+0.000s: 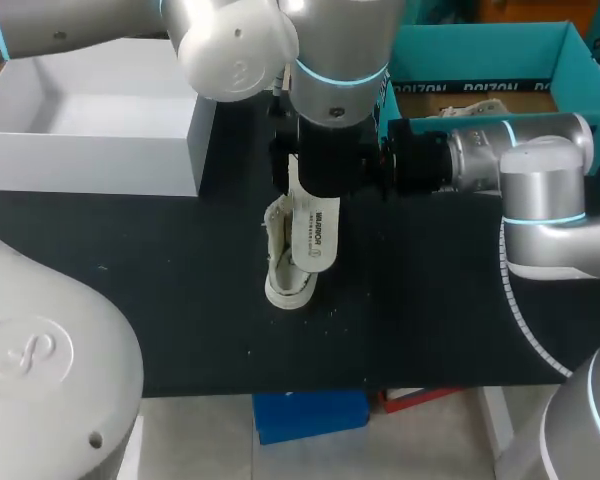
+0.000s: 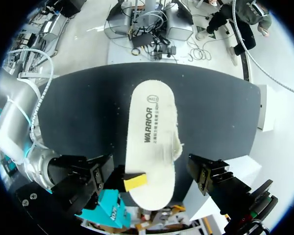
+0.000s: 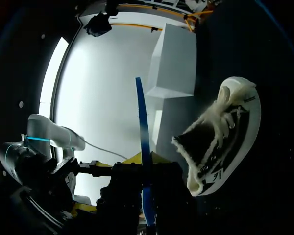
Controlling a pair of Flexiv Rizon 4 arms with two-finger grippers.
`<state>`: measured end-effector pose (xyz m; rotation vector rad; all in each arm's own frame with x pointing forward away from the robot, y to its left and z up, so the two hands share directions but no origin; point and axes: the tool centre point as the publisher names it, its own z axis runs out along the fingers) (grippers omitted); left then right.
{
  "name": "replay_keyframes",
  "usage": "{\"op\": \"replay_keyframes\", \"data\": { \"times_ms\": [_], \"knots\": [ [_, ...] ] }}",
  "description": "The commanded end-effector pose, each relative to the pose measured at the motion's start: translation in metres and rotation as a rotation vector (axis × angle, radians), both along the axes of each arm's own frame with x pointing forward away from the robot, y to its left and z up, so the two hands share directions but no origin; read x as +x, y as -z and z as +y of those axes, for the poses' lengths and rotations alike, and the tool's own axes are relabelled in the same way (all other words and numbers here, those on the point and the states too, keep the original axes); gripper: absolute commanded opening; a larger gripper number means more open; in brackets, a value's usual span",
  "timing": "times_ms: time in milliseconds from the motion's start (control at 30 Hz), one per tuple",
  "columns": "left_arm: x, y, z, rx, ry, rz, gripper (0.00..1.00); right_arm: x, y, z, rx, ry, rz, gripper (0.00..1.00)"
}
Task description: Take the shoe out of the shoebox, open the shoe tongue, remove and reinsert the insole, then place the shoe into the shoebox
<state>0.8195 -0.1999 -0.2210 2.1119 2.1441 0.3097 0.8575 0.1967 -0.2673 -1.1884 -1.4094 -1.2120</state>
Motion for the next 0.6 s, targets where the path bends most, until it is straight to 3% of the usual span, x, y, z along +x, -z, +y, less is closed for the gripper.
{"op": "replay_keyframes", "data": {
  "times_ms": [33,600],
  "knots": [
    [0.017,-0.003,0.008,-0.009,0.006,-0.004,1.0,-0.001,0.0,0.001,0.0,0.002,0.0,0.0],
    [0.087,-0.009,0.02,-0.032,0.011,-0.07,1.0,-0.001,0.0,0.001,0.0,0.002,0.0,0.0]
  ]
}}
